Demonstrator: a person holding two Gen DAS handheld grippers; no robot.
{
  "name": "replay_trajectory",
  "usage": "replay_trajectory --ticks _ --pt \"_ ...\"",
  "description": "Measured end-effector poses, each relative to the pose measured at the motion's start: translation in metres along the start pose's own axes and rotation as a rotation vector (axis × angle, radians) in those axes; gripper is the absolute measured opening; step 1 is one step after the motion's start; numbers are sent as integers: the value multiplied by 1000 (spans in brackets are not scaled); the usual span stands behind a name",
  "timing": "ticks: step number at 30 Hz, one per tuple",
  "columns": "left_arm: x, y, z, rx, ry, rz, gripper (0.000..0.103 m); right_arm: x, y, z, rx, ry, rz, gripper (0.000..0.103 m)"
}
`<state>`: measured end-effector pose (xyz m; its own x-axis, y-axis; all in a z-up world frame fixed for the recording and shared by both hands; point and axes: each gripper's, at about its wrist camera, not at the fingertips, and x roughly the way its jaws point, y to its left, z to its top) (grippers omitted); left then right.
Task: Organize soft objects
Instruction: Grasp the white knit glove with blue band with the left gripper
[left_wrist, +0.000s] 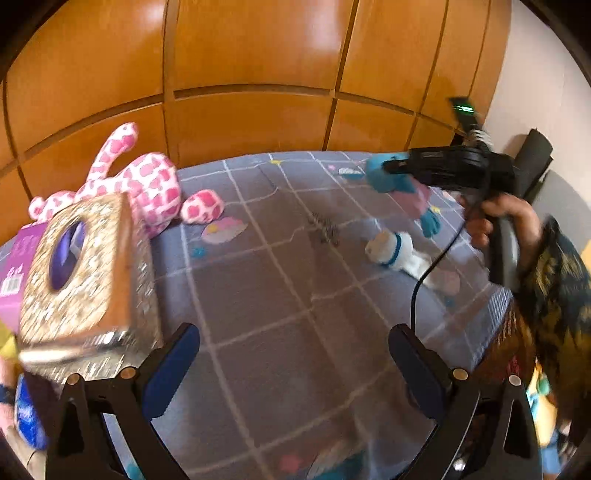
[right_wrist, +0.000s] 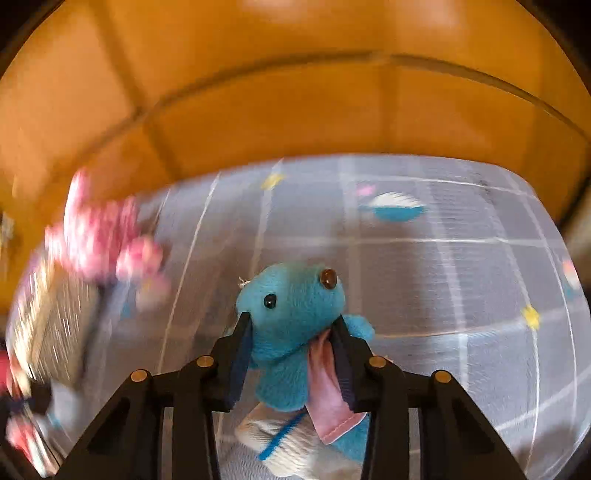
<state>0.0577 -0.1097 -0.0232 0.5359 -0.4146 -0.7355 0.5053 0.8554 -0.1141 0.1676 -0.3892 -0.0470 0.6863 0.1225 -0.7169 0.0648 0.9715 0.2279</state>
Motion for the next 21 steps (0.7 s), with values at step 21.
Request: replay_trajectory --ticks 21 --pt "160 -95 76 -107 179 -190 85 -65 -80 -17 422 -259 40 42"
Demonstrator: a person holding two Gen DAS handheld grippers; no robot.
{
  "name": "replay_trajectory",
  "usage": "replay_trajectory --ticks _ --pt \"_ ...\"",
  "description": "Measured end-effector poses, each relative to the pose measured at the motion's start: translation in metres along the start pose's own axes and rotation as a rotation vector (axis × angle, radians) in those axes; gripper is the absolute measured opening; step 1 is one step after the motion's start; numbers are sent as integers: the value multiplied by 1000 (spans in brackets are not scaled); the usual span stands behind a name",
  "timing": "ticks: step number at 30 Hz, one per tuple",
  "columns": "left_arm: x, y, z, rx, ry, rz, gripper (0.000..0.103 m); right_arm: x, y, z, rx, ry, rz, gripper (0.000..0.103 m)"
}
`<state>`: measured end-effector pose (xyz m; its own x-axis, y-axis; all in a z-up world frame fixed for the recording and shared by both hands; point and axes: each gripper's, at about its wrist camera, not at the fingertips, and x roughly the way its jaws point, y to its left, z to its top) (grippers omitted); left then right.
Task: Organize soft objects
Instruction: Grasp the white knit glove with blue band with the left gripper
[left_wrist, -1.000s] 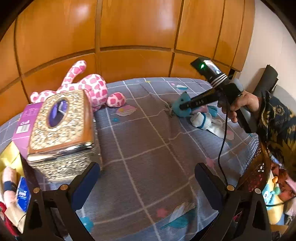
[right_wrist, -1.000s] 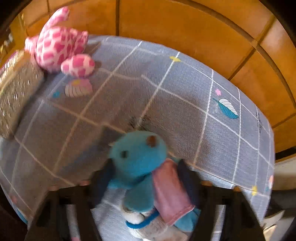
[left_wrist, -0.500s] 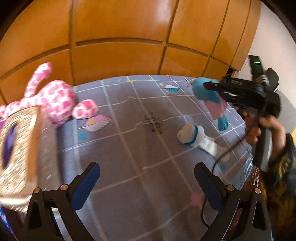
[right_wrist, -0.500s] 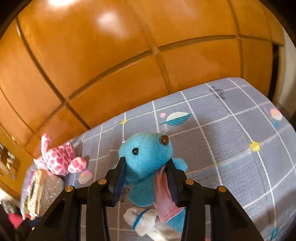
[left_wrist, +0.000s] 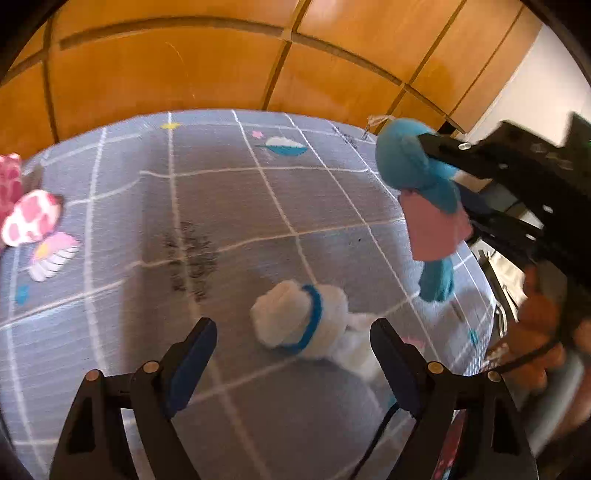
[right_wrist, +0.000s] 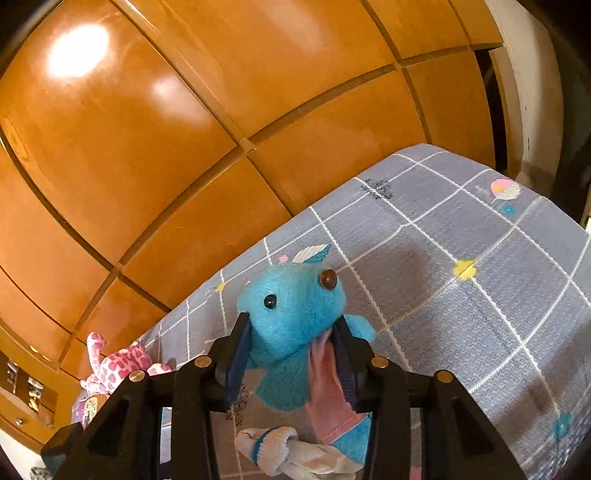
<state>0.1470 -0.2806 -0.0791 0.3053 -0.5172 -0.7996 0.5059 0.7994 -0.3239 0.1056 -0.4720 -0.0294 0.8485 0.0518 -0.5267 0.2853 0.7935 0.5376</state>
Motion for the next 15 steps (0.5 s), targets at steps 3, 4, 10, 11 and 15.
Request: replay_trajectory --ticks 3,4,10,11,15 --pt "20 -3 6 -25 14 4 85 -2 -1 0 7 -12 -2 42" --pt "26 -3 7 -30 16 11 84 -2 -1 -1 9 -11 4 42" --pt "37 -3 4 -19 20 -9 55 4 3 -2 -11 12 11 42" --pt "32 -2 2 -19 6 -2 55 5 4 -3 -13 16 12 42" --pt "6 4 -3 16 -40 48 55 14 4 -5 -12 68 31 42"
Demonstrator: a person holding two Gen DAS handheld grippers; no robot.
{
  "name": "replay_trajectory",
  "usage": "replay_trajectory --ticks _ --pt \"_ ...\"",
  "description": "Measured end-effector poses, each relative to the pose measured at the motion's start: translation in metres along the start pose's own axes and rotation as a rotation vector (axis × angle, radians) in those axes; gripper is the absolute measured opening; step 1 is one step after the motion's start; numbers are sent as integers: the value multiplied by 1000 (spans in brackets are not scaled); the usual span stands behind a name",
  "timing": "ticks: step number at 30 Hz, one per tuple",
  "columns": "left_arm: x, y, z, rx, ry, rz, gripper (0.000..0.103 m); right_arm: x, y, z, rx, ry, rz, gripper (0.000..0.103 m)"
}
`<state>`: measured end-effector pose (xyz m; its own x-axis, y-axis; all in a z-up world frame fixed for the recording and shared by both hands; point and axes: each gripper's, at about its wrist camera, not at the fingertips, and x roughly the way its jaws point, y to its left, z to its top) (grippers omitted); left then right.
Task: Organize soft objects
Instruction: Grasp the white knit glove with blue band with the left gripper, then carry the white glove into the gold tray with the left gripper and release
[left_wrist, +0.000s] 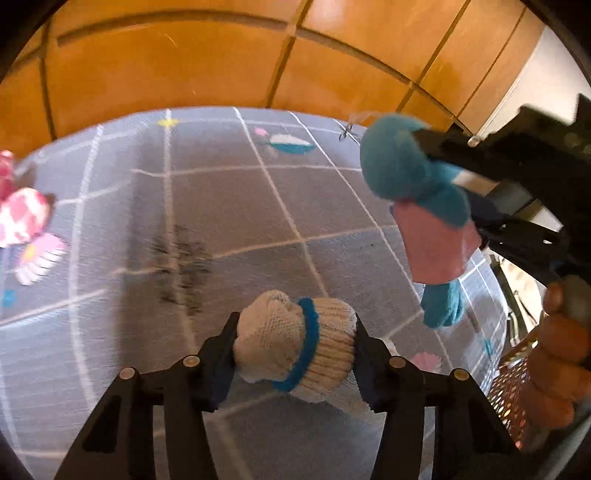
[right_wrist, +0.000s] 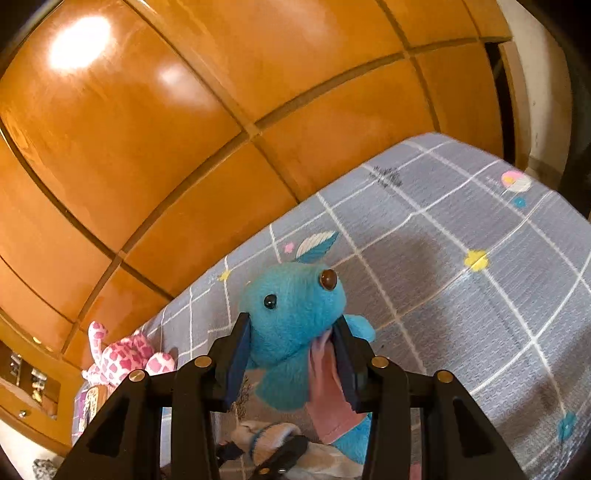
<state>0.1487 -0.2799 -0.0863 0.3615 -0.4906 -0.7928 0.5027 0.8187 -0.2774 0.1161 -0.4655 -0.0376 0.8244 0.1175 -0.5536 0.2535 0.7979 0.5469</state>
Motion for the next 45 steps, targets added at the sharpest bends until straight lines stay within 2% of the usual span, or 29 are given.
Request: replay_trajectory --ticks 5,11,14,19,24,28,32,41,45 --pt "-38 19 3 18 -59 74 55 10 6 -3 -20 59 22 42" --pt "-84 67 16 -50 -121 153 55 25 10 -9 -31 145 3 42" --pt "-104 91 29 -68 -161 214 55 28 9 -11 -27 158 -8 42" --pt "-156 146 50 -133 -241 340 55 31 7 -12 -21 174 -22 42" --pt "-209 212 47 -227 -292 461 55 32 6 -13 -14 179 -30 42" --pt "-252 260 26 -330 -318 513 55 33 6 -13 -11 185 -36 42" --pt "-284 295 -12 -407 -337 561 55 34 7 -13 -12 194 -43 42" --pt "-326 316 -116 -495 -351 634 55 40 8 -16 -17 225 -80 42" --pt "-348 317 -162 -531 -377 702 55 46 8 -17 -25 248 -112 42"
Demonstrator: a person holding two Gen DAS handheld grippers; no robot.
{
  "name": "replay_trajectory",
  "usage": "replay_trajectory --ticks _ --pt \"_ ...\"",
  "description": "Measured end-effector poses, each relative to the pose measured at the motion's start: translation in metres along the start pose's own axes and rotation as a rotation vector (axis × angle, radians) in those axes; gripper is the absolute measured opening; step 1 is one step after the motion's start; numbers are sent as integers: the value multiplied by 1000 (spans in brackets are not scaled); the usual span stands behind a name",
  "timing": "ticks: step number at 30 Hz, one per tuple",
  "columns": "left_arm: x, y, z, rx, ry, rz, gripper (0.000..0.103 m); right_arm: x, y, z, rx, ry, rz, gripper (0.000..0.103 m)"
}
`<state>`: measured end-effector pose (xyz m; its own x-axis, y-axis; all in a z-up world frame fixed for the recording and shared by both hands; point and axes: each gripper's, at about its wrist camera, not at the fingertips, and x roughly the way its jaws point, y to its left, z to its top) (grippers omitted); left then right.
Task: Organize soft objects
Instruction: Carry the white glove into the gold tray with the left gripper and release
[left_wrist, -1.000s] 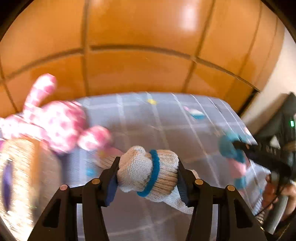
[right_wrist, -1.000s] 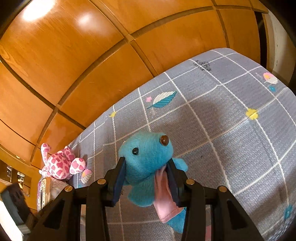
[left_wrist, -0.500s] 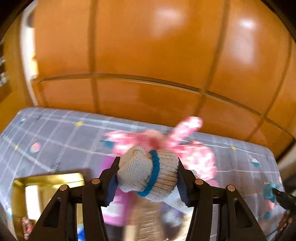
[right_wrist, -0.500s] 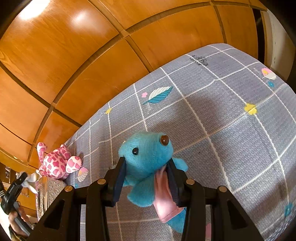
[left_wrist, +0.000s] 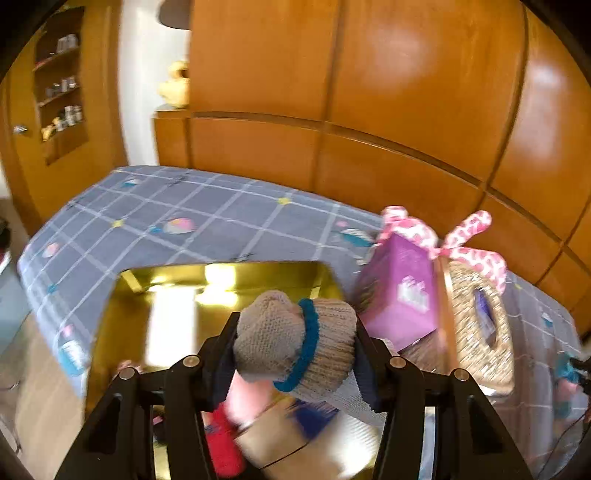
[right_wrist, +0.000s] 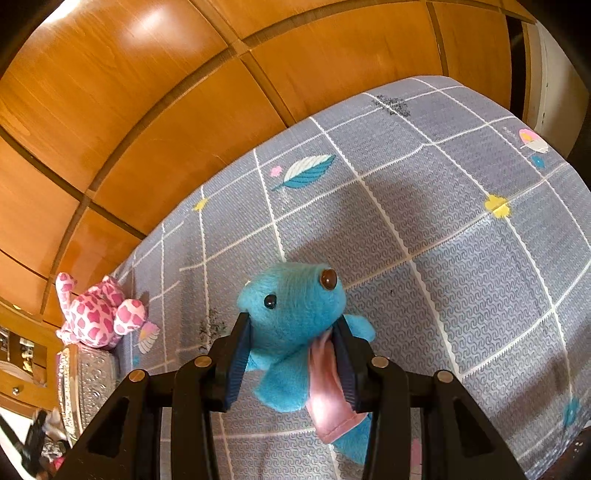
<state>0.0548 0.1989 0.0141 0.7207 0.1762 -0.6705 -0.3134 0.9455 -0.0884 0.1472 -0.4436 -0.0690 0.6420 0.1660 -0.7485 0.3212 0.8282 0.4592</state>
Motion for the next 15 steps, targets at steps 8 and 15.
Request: replay_trajectory --ticks 8,15 --pt "-33 55 -37 -48 -63 168 56 8 1 -3 -14 24 -69 42" --pt "-31 82 -59 -64 -37 234 56 19 7 -13 -56 51 -137 42"
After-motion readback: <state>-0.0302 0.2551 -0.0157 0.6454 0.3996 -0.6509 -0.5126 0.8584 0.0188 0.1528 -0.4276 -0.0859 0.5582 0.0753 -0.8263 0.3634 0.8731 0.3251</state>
